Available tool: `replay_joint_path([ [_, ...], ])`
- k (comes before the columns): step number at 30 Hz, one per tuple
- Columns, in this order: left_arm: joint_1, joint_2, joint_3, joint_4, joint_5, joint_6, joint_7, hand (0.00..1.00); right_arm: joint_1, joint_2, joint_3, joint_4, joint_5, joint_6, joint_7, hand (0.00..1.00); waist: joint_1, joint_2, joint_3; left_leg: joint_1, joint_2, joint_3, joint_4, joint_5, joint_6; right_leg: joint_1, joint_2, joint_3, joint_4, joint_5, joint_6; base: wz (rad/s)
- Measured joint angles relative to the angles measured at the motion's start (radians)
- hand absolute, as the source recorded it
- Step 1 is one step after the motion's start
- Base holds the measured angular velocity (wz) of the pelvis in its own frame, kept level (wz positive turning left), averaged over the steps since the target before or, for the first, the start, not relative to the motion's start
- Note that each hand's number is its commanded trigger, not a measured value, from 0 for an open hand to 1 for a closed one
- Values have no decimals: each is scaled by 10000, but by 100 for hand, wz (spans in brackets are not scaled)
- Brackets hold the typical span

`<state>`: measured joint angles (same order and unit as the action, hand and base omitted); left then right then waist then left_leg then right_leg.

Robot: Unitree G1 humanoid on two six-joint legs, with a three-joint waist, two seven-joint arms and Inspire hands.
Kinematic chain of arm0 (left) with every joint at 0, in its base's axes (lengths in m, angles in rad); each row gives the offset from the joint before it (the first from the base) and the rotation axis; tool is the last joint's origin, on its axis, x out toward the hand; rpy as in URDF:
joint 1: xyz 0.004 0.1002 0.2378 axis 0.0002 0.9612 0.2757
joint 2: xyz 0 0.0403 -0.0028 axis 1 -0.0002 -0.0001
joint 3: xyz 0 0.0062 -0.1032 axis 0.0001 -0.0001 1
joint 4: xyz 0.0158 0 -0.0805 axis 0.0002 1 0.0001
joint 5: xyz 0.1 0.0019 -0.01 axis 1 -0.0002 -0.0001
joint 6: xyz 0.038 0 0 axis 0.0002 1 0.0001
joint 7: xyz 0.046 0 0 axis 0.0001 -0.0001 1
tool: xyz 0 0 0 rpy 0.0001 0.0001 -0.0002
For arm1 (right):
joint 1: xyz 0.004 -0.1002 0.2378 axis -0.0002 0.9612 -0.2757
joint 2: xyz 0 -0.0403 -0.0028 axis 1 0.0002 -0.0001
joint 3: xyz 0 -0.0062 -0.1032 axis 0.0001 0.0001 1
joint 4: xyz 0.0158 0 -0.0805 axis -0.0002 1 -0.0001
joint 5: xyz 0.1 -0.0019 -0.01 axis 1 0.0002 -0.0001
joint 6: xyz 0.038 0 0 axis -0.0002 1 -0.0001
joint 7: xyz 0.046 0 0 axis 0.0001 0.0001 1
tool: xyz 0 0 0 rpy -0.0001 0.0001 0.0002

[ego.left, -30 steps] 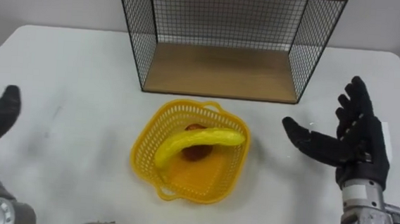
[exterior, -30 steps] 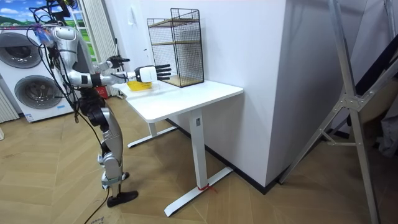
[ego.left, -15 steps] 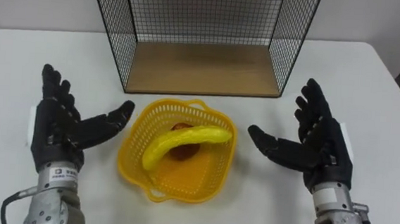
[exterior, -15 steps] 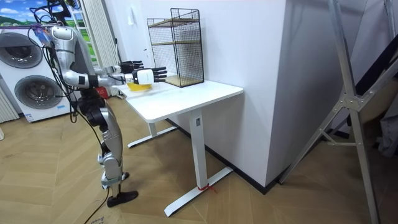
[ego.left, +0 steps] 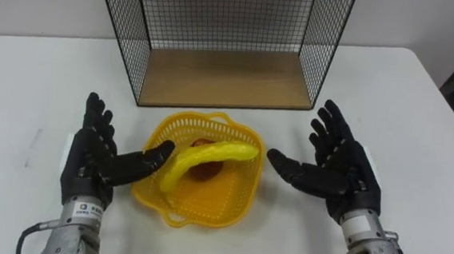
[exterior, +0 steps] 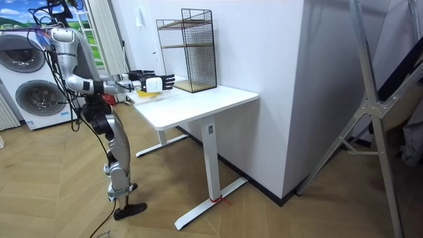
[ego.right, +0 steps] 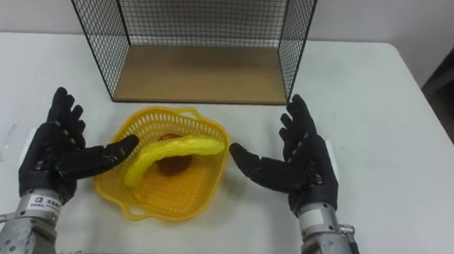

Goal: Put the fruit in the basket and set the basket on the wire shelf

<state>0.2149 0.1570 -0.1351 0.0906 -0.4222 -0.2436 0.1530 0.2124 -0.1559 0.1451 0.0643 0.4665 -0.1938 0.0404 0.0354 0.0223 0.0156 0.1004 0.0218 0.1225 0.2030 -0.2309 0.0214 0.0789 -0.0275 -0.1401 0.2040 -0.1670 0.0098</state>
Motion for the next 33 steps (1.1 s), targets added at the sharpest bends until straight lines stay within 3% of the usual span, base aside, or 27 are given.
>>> replay_joint_path([
  [6, 80, -138, -71, 108, 10, 4, -160, 0, -9, 123, 306, 25, 145, 2, 365, 0, 21, -33, 20, 13, -2, 10, 0, -1, 0, 4, 0, -27, -5, 1, 0, 0],
  [12, 128, -307, -48, 109, 9, 3, -401, 0, -2, 351, 308, 24, 1002, 0, 527, 0, 24, 60, -28, 14, -7, 10, 11, -1, -2, 14, 7, -33, -7, 2, -3, 0],
  [18, 172, -380, -79, 172, -10, 3, -618, 0, -9, 345, 310, 22, 1558, -1, 805, 0, 3, 177, -79, 151, -15, 56, -51, -1, -2, 103, 19, -13, -7, 2, -2, 0],
  [33, 468, -480, -668, 570, -226, 3, -1256, 0, 28, 342, 785, 6, 1556, 0, 1492, 0, 3, 152, -75, 63, -15, 51, -36, -2, -2, 18, 11, 6, -3, 2, -3, 0],
])
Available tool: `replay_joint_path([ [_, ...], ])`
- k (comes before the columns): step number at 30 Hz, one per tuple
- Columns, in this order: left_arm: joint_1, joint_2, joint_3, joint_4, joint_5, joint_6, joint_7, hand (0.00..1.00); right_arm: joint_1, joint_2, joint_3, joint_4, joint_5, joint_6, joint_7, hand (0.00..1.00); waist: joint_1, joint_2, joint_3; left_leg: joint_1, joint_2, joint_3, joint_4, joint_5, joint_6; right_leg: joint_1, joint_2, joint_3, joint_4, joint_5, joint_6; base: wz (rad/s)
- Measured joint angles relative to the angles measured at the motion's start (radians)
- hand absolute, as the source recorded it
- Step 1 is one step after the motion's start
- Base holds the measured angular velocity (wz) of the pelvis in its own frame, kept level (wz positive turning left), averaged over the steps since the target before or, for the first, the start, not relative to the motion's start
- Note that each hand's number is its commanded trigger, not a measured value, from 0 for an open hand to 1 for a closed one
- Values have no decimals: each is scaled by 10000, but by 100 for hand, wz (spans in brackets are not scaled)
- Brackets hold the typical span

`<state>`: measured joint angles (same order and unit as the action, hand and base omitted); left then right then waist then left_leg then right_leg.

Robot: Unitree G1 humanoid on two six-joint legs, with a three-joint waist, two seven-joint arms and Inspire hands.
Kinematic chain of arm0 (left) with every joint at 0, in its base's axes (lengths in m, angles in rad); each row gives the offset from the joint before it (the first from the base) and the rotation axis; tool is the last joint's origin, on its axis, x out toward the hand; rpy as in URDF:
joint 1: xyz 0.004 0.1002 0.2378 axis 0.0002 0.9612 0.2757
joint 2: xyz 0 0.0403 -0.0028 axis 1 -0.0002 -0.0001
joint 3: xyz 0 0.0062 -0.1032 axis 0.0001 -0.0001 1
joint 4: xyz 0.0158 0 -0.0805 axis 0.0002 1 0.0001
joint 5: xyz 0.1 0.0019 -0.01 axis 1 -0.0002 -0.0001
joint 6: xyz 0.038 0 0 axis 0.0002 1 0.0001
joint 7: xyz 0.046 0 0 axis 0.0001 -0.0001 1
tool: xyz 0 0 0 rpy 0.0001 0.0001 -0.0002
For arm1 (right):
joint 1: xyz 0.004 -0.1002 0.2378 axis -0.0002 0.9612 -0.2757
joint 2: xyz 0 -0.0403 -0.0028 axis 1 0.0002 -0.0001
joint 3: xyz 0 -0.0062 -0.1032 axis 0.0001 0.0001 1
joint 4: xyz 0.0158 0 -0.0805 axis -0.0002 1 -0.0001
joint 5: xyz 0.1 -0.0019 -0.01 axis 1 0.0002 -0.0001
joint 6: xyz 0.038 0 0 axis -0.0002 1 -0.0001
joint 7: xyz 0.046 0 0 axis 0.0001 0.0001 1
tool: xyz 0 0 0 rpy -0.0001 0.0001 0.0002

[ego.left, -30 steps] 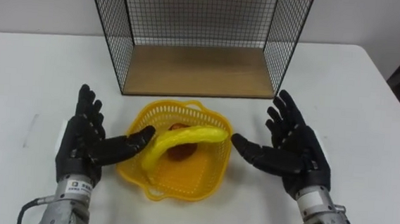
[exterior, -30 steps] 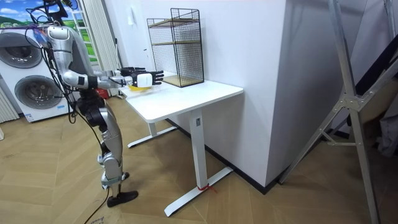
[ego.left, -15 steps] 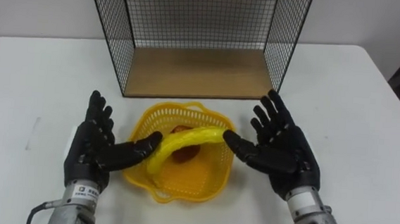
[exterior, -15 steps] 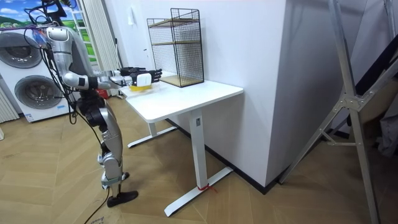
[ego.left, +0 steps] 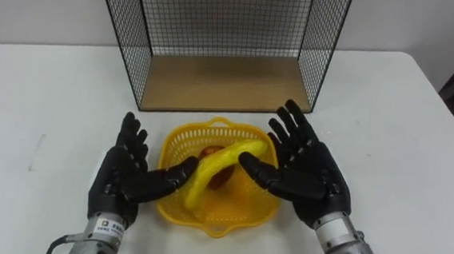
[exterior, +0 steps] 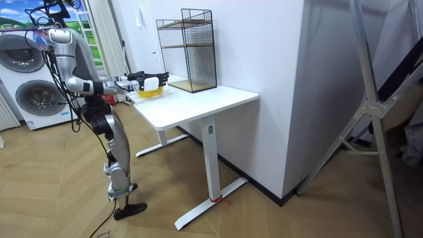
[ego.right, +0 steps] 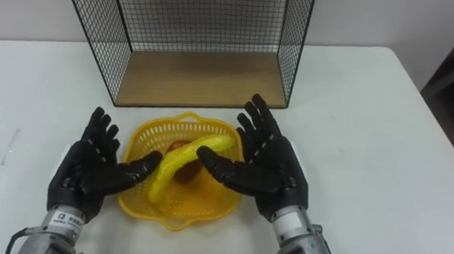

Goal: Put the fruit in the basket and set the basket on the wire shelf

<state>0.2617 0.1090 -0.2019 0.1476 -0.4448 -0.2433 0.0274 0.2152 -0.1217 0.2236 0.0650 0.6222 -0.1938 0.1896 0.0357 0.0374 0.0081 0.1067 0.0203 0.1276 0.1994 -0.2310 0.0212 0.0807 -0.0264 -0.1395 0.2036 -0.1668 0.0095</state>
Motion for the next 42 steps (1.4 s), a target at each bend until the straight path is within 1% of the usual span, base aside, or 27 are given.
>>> replay_joint_path([
  [2, 93, -44, -47, -3, 2, -15, -54, 0, 5, 0, 6, 0, -76, 0, 0, 0, 6, -8, -5, -20, 1, 6, -3, 0, 0, -17, 1, -2, 0, 0, 0, 0],
  [3, 93, -34, -33, -3, -15, -20, -110, 0, 5, 1, 7, -1, -98, -1, 0, 0, 5, -12, -35, -79, 1, -1, 6, 0, 0, -75, 1, -4, 7, 0, 0, 0],
  [9, 98, 17, -109, -2, -41, -53, -175, 0, 59, -55, 129, 0, -632, -3, -23, 0, -5, -47, -34, -107, -11, -11, 36, 0, 0, -119, 2, -1, 20, 1, -2, 0],
  [11, 96, 26, -115, -16, -49, -57, -175, 0, 58, -61, 198, 1, -830, -3, -45, 0, -17, -105, -38, -98, -11, -21, 41, 0, 0, -128, 1, -6, 24, 1, -2, 0],
  [16, 96, 186, -203, -141, -767, -85, -197, 0, 59, -215, 282, 1, -1172, -3, -80, 0, -27, -411, -40, -90, -1, -27, 32, 0, 0, -86, 1, -21, 30, 1, -2, 0],
  [17, 96, 211, -205, -145, -767, -88, -207, 0, 58, -243, 302, 1, -1198, -3, -87, 0, -27, -440, -43, -89, -1, -27, 33, 0, 0, -82, -1, -21, 30, 1, -2, 0],
  [20, 96, 249, -276, -163, -781, -141, -215, 0, 59, -262, 328, 2, -1271, -3, -139, 0, -28, -530, -31, -86, -3, -26, 36, -1, 1, -71, -14, -28, 27, 2, -1, 0],
  [23, 100, 263, -422, -257, -1402, -145, -210, 0, 53, -235, 318, 1, -1616, -6, -144, 0, -33, -510, -14, -86, -27, -30, 31, -1, 1, -55, -13, -39, 22, 3, -1, 0],
  [25, 106, 244, -716, -397, -1983, -145, -212, 0, 52, -216, 324, 42, -1616, -14, -156, 0, -51, -495, 5, -89, -20, -59, 49, 0, 1, -46, -8, -78, 18, 3, -3, 4],
  [27, 105, 233, -961, -463, -2295, -145, -213, 0, 78, -218, 390, 74, -1618, -15, -221, 0, -70, -482, 17, -90, -15, -95, 53, -2, -1, -34, -6, -117, 17, 4, -3, 5],
  [29, 102, 163, -1134, -503, -2304, -146, -209, 0, 83, -221, 489, 86, -1673, -15, -317, 0, -83, -481, 55, -98, -12, -99, 36, -2, -3, -40, -6, -137, 17, 4, -3, 0],
  [34, 96, 134, -1172, -560, -2286, -146, -166, 0, 51, -180, 598, 148, -1579, -17, -421, 0, -67, -536, 81, -153, -15, -100, 36, -1, -5, -108, -7, -138, 22, 4, -4, 0],
  [35, 79, 137, -1171, -583, -2285, -146, -163, 0, -18, -93, 604, 299, -1559, -20, -420, 0, -79, -575, 102, -165, -15, -92, 48, 0, -5, -126, -4, -123, 22, 5, -5, 0],
  [37, 41, 134, -1159, -583, -2276, -146, -163, 0, -55, -4, 599, 522, -1521, -20, -431, 0, -64, -628, 110, -179, -12, -91, 60, 0, -5, -131, -2, -125, 22, 5, -6, 0],
  [39, -3, 139, -1172, -582, -2172, -139, -157, 0, -116, 127, 624, 537, -1423, -18, -488, 0, -80, -630, 109, -210, -13, -92, 66, 0, -4, -147, -8, -122, 19, 6, -6, 0],
  [42, -308, 117, -1189, -570, -2162, -36, 39, 0, -212, 200, 737, 542, -1170, -16, -767, 0, -50, -605, 127, -233, -13, -107, 79, -1, -4, -150, -16, -141, 12, 7, -8, 0],
])
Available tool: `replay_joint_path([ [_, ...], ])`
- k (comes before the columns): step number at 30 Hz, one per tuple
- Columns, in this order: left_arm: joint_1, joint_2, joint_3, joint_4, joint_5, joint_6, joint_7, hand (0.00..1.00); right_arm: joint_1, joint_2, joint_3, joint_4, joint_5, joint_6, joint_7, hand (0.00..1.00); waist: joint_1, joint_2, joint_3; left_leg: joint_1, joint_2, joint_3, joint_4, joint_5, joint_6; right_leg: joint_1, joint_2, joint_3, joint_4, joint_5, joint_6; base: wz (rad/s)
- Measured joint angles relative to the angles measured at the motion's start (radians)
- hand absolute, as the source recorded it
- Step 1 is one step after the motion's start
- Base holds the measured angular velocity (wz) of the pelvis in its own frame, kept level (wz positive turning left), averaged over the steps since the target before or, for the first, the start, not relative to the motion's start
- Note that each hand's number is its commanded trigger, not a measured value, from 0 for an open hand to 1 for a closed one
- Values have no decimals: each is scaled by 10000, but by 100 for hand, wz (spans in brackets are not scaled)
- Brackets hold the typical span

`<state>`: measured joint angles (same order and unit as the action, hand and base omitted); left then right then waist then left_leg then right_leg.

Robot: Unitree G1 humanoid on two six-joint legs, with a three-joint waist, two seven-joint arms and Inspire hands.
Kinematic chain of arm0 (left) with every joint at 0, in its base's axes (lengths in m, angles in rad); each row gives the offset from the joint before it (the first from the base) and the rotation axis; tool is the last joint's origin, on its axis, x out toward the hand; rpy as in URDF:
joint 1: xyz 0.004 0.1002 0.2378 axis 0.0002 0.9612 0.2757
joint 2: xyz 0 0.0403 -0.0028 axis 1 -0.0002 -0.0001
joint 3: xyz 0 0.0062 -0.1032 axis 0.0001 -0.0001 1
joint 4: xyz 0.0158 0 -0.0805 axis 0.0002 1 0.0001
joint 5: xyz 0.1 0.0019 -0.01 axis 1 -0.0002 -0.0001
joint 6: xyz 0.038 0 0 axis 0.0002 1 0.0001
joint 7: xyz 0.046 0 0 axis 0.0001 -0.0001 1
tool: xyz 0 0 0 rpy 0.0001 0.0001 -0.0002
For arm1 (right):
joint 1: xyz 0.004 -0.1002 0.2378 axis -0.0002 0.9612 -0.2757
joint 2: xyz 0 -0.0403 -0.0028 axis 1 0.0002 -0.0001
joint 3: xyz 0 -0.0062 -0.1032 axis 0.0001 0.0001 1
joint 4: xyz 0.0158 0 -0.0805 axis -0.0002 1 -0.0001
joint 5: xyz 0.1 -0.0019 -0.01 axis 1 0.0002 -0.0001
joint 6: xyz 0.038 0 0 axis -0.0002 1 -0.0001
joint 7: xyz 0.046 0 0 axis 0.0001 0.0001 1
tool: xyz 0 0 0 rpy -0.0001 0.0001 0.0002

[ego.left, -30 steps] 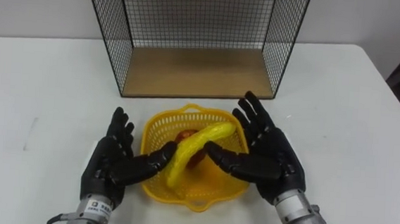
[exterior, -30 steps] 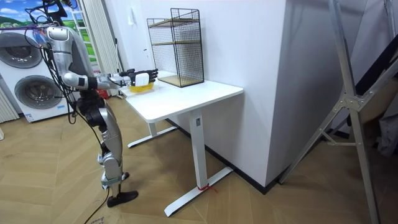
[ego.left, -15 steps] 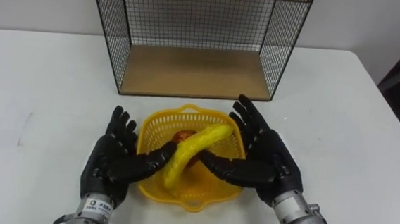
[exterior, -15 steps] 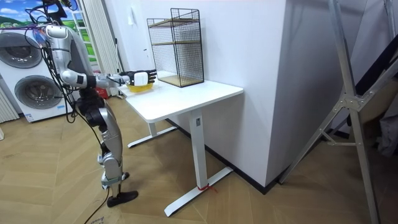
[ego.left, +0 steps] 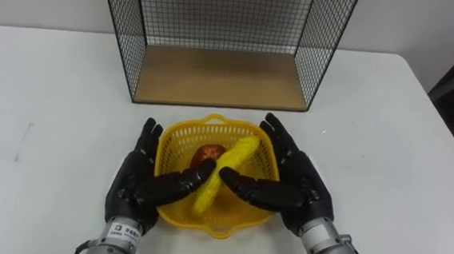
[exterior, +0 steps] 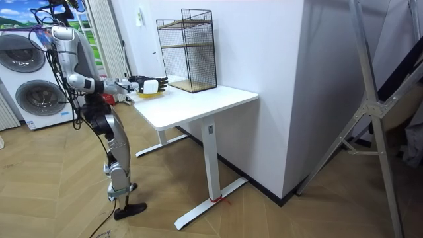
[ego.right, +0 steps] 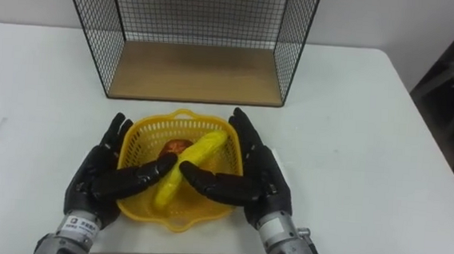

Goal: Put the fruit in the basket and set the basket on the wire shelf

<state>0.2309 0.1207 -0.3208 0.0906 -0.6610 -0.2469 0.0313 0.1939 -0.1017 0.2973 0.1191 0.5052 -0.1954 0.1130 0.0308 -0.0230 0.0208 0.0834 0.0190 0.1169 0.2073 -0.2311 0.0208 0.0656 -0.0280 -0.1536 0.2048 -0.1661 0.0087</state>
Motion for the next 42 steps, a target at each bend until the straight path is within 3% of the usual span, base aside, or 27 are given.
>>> replay_joint_path([
  [4, -208, -210, -50, -6, 199, 6, 275, 0, -254, 28, 116, -1, 502, 6, -433, 0, -27, 86, 20, -26, -4, -54, -1, 0, 0, -14, 5, -37, -2, 0, 0, 2],
  [10, -410, -321, -192, -7, 242, 6, 480, 0, -404, 20, 149, -2, 858, 4, -787, 0, -26, 169, -26, -4, -5, -52, -12, 1, -1, -25, 8, -31, -5, 0, 0, 0],
  [17, -430, -339, -224, -35, 244, 5, 667, 0, -404, 49, 256, -9, 1024, 3, -1008, 0, -27, 173, -30, -18, -9, -29, 56, 4, 2, -52, 2, 11, 5, 0, 0, 0],
  [27, -431, -612, -272, -304, 444, -9, 1196, 0, -493, 61, 289, -142, 994, -64, -1119, 0, -45, 235, -59, -23, -2, -32, 63, 2, 0, 32, 12, 5, 9, 15, -25, 0],
  [32, -493, -608, -286, -844, 473, -31, 1465, 0, -943, 71, 298, -145, 991, -313, -1144, 0, -42, 259, -70, -33, 0, -38, 74, 2, 0, 23, 20, 7, 8, 20, -33, 0],
  [36, -913, -609, -231, -937, 472, -48, 1541, 0, -1063, 95, 312, -343, 989, -502, -1164, 0, 19, 274, -74, -20, -1, -47, 155, 2, 0, 45, 14, 28, 9, 21, -34, 0],
  [42, -1168, -628, -224, -1105, 469, -289, 1542, 0, -1167, 187, 314, -712, 887, -774, -1323, 0, 13, 309, -57, 64, -1, -33, 155, 3, 0, 69, 16, 106, 8, 21, -34, 0],
])
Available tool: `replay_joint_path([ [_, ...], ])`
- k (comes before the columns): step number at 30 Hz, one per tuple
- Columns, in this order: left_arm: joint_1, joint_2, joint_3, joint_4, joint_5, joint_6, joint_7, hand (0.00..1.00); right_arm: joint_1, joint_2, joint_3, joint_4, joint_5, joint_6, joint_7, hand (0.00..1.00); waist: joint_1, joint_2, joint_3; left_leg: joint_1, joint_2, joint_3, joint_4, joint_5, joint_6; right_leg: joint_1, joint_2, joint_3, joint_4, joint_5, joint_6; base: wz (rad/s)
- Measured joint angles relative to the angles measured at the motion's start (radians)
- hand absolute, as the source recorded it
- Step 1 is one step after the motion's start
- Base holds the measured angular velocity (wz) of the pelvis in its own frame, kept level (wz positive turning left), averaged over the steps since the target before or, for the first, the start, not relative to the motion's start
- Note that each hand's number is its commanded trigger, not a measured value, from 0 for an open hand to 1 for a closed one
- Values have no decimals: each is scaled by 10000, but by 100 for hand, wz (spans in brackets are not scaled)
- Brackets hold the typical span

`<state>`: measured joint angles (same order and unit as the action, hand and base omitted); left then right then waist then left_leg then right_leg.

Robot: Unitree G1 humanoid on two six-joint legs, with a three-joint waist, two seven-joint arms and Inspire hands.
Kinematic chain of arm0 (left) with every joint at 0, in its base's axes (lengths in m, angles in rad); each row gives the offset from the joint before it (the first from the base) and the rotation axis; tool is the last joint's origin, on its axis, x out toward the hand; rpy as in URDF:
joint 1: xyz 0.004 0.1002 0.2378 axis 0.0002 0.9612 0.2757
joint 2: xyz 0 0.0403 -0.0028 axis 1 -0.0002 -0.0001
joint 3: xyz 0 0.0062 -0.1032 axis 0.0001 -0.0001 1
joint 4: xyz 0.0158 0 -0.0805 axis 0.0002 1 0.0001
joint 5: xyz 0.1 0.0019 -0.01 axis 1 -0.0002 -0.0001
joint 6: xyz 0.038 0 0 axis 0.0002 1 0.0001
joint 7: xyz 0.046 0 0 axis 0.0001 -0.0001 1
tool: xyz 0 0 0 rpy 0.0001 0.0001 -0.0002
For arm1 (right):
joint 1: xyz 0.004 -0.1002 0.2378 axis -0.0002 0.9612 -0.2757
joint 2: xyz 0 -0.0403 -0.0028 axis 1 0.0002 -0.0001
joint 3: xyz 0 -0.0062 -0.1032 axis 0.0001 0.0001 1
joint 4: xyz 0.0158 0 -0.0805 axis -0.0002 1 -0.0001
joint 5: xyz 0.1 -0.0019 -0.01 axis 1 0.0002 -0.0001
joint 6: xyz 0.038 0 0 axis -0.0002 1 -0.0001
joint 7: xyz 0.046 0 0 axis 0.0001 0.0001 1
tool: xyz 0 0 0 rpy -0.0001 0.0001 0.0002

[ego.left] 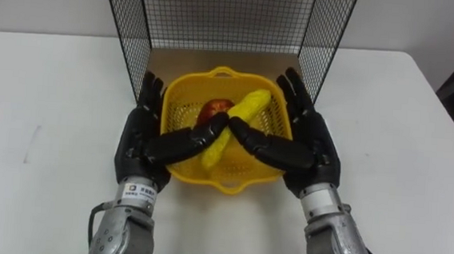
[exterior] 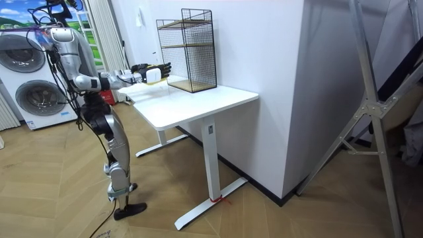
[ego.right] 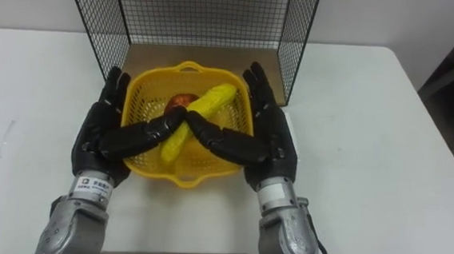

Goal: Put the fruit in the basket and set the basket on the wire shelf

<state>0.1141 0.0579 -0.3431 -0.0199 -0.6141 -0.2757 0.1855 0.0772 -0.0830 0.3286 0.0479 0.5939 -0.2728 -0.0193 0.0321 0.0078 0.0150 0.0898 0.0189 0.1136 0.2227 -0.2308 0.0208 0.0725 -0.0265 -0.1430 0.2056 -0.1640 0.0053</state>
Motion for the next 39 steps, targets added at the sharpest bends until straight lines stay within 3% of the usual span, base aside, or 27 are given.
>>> replay_joint_path([
  [4, -83, -27, -1, -5, 0, -165, 0, 0, -102, 67, 8, -7, -108, -220, -32, 0, -35, 35, 49, 66, 11, -1, -20, -3, -2, 111, 5, -77, -6, 0, 1, 0],
  [10, -83, -28, -26, -40, -14, -171, 5, 0, -109, 77, 20, -32, -172, -312, -139, 0, -54, 34, 47, 12, 9, -67, 11, -5, -5, 102, 1, -138, 4, -1, 0, 3],
  [17, -83, -28, -44, -178, -13, -390, 5, 0, -109, 83, 20, -326, -160, -372, -139, 0, -58, -55, 30, -8, 20, -73, 95, -8, -5, 76, 2, -131, 80, -5, 4, 0],
  [20, -81, -26, -82, -196, -13, -470, 8, 0, -109, 84, 27, -409, -159, -385, -143, 0, -11, -152, -14, -164, 51, -55, 303, -33, -17, -108, 6, -108, 225, -10, 6, -1],
  [22, -78, -26, -138, -196, 9, -494, 38, 0, -109, 82, 27, -408, -152, -399, -218, 0, 10, -178, -14, -308, 137, -47, 746, -210, -34, -229, 37, -108, 562, -84, -27, 0],
  [28, -74, -23, -136, -197, -10, -544, 54, 0, -88, 80, 66, -376, -79, -403, -194, 0, 24, -222, -2, -924, 628, -88, 2965, -1299, -243, -712, 248, -136, 2214, -1148, -296, -3],
  [30, -67, 31, -127, -201, -17, -613, 52, 0, -83, 79, 56, -376, -16, -402, -31, 0, 61, -248, -38, -1637, 982, -111, 4410, -1570, -423, -1186, 477, -60, 3068, -1731, -454, -7],
  [31, -61, 28, -128, -197, -14, -623, 52, 0, -81, 64, 58, -371, -21, -402, 21, 0, 65, -176, 5, -2140, 1247, -164, 5562, -1404, -503, -1258, 661, 78, 3288, -1840, -589, -12],
  [32, -31, 37, -128, -192, -15, -624, 52, 0, -74, 69, 69, -339, -21, -401, 28, 0, 70, -131, 34, -2337, 1330, -211, 6050, -1224, -521, -1239, 738, 129, 3348, -1871, -647, -26],
  [33, 67, 61, -120, -188, -22, -634, 52, 0, -67, 89, 112, -236, -40, -390, 43, 0, 117, -67, 65, -2669, 1422, -323, 6826, -687, -534, -1135, 816, 239, 3386, -1883, -743, -34],
  [34, 116, 70, -120, -182, -25, -654, 52, 0, -53, 75, 148, -232, -31, -385, 53, 0, 128, -158, 83, -2952, 1357, -367, 7316, -15, -500, -1008, 791, 448, 3393, -1885, -827, -31],
  [35, 132, 85, -120, -181, -20, -668, 47, 0, -49, 70, 148, -221, -32, -394, 84, 0, 182, -312, 106, -3056, 1255, -416, 7359, 120, -514, -943, 771, 615, 3396, -1882, -886, -4],
  [37, 31, 42, -164, -196, -20, -797, 19, 0, -152, 52, 14, -200, -7, -470, 89, 0, 72, -383, 23, -3550, 661, -608, 5828, -30, -498, -1040, 719, 909, 3378, -1792, -966, 9],
  [38, 31, 17, -159, -195, -21, -816, 19, 0, -164, 57, 22, -199, -8, -469, 89, 0, 79, -382, 18, -3593, 544, -609, 5213, 13, -534, -1114, 700, 925, 3369, -1786, -960, -10],
  [39, 31, 24, -107, -195, -13, -824, 19, 0, -163, 67, 70, -194, -17, -452, 90, 0, 144, -380, 14, -3597, 390, -620, 3939, 137, -594, -1118, 694, 931, 3356, -1796, -982, -27],
])
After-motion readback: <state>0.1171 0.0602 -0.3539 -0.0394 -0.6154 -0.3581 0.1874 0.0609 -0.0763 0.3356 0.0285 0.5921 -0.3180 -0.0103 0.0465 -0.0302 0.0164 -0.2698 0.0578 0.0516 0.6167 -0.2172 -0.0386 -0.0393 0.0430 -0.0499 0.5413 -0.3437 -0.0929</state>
